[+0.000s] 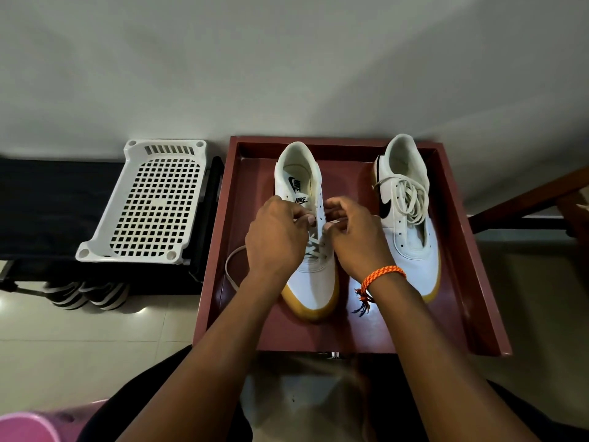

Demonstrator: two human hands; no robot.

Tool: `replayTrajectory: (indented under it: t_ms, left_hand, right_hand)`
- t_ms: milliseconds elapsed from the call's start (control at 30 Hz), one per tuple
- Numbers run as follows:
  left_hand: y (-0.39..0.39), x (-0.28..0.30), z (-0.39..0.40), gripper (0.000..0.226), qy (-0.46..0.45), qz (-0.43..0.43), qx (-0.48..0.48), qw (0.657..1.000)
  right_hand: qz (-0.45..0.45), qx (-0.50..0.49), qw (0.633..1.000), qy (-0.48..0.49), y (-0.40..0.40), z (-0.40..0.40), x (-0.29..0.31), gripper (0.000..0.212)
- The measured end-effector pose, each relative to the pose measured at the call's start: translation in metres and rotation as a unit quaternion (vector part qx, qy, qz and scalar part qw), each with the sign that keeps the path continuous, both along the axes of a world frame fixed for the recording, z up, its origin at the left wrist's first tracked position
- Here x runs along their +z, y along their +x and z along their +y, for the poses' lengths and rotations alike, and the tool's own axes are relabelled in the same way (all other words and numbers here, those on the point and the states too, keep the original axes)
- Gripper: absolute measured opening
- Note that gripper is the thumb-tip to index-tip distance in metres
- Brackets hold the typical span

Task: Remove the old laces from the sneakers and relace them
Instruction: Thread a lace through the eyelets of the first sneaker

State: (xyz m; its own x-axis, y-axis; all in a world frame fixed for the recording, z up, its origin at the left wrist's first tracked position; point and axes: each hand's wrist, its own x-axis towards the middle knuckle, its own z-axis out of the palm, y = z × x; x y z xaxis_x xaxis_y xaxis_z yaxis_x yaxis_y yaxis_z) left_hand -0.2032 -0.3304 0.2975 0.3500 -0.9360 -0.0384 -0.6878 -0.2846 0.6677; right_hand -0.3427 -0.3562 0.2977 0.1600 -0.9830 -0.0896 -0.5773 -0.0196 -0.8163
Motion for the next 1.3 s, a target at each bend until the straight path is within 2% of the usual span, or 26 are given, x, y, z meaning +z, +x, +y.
replayTrajectory:
  t_ms: [133, 267, 400, 633, 767, 867, 933, 1033, 1167, 1300]
  left_hand:
    - [-0.002, -0.005, -0.004, 0.012, 0.018, 0.093, 0.017, 0.995]
    - [-0.007, -0.014, -0.006, 0.018, 0.03, 0.208, 0.046, 0.977]
    - [-0.009, -0.017, -0.005, 0.026, 0.031, 0.262, 0.064, 0.963]
    - [-0.008, -0.019, -0.006, 0.028, 0.02, 0.234, 0.036, 0.971]
    - [-0.004, -0.015, -0.007, 0.042, 0.03, 0.215, 0.0, 0.976]
    - [0.004, -0.01, -0.008, 0.034, 0.043, 0.208, -0.049, 0.976]
    - [0.008, -0.009, -0.007, 0.02, 0.051, 0.195, -0.075, 0.977]
    - [0.011, -0.01, -0.006, 0.014, 0.053, 0.19, -0.078, 0.977]
    - [0.011, -0.008, -0.007, 0.018, 0.048, 0.181, -0.076, 0.979]
    - [0.01, -0.01, -0.007, 0.009, 0.044, 0.167, -0.072, 0.982]
  right_hand:
    - [0.005, 0.0, 1.0, 0.001, -0.001, 0.0, 0.0, 0.035]
    - [0.014, -0.007, 1.0, -0.001, -0.003, 0.001, 0.001, 0.035]
    - [0.039, -0.011, 0.999, -0.015, -0.002, 0.002, 0.001, 0.03]
    - [0.056, -0.076, 0.993, -0.065, 0.002, 0.006, 0.0, 0.011]
    - [0.046, -0.088, 0.993, -0.071, 0.003, 0.006, 0.002, 0.008]
    - [0.043, -0.082, 0.993, -0.068, 0.002, 0.005, 0.002, 0.009]
    - [0.036, -0.076, 0.994, -0.066, 0.001, 0.004, 0.001, 0.011]
    - [0.017, -0.07, 0.996, -0.061, -0.001, 0.003, 0.004, 0.016]
    - [-0.073, -0.065, 0.995, -0.024, -0.005, -0.004, 0.005, 0.014]
    - [-0.227, -0.05, 0.972, 0.03, -0.007, -0.006, 0.018, 0.014]
